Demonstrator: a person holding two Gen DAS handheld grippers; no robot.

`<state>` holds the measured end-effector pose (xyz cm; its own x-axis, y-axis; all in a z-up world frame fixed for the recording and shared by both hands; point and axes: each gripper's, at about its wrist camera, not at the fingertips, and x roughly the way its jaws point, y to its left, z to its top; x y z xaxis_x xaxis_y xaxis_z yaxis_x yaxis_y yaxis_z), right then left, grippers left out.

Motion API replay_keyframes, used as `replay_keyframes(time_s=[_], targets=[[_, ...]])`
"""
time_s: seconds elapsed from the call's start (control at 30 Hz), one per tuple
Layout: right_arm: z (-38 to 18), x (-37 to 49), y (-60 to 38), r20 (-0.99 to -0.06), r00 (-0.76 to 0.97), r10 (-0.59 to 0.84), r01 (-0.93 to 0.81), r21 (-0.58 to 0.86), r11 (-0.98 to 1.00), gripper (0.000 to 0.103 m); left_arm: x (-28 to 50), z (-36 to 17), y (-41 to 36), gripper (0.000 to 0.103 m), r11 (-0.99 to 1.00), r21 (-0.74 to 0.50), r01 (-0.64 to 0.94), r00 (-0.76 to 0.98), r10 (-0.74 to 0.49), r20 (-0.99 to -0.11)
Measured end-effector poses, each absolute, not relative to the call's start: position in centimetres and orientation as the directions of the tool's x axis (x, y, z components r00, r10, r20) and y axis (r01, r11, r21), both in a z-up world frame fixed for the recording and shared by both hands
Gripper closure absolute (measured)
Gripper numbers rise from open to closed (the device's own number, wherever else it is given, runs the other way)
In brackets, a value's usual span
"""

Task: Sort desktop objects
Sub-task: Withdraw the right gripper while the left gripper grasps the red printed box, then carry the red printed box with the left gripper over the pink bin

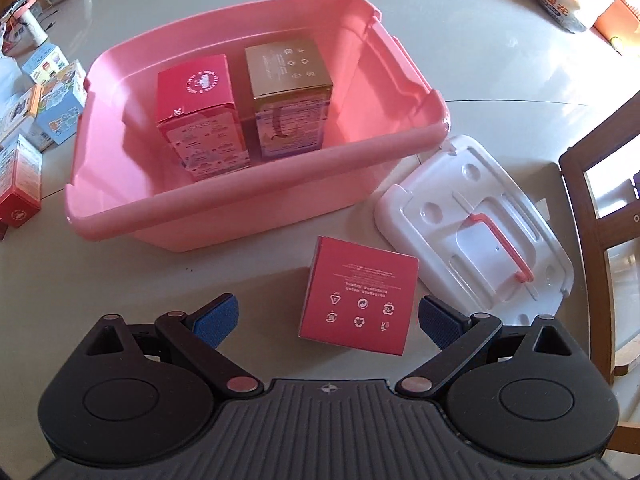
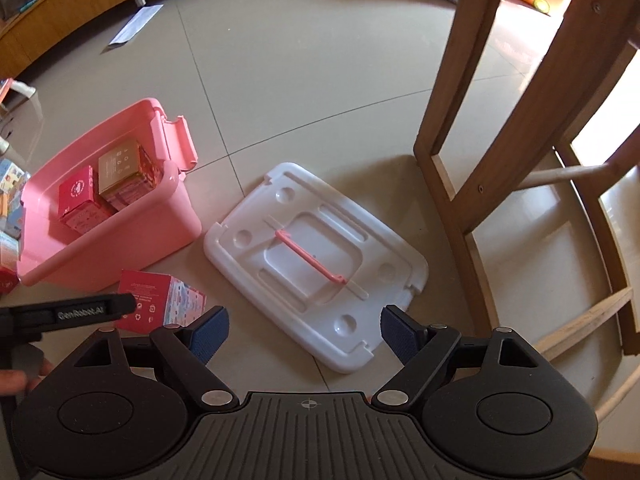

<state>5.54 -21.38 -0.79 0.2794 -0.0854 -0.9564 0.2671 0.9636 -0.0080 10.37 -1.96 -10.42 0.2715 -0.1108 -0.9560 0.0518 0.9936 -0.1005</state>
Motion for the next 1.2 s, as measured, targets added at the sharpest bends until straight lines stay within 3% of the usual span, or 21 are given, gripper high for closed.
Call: replay_keyframes(time_s=[0.1,0.43,0.53,0.57,0.67,0.9,1.2], targets=[[-1.6,5.7,-21.5,-0.961,0.268,-0.074,0.296,0.009,0.955,0.022,10.3,-11.5,-3.3,0.004,0.990,-0.114,0.078,0.261,-0.131,-0.956],[-3.2,6.6,-21.9,-0.966,0.248,-0.067,0.310,0.014,0.951,0.022,11.3,-15.8,-5.9,0.004,0.991,0.001,0.137,0.219,-0.029,-0.975],[-3.5,6.7,-22.2,-0.968,0.244,-0.065,0.322,0.018,0.947,0.022,11.4,-17.5,-6.0,0.018,0.991,0.021,0.134,0.194,-0.006,-0.981],[-3.6,6.8,-22.3,-0.968,0.243,-0.065,0.326,0.018,0.945,0.022,11.4,-18.0,-6.0,0.028,0.991,0.021,0.135,0.182,-0.004,-0.983],[-3.9,7.1,-22.2,-0.967,0.245,-0.070,0.328,0.015,0.945,0.022,11.2,-18.9,-5.7,0.030,0.992,0.006,0.124,0.159,-0.014,-0.987],[-4.7,7.6,-21.4,-0.970,0.234,-0.066,0.316,0.012,0.949,0.022,11.0,-18.0,-5.1,0.031,0.998,0.002,0.060,0.131,-0.006,-0.991],[-6.0,6.9,-20.7,-0.977,0.189,-0.095,0.296,-0.035,0.954,0.021,10.0,-11.6,-4.0,0.031,0.999,-0.024,0.045,0.157,-0.030,-0.987]])
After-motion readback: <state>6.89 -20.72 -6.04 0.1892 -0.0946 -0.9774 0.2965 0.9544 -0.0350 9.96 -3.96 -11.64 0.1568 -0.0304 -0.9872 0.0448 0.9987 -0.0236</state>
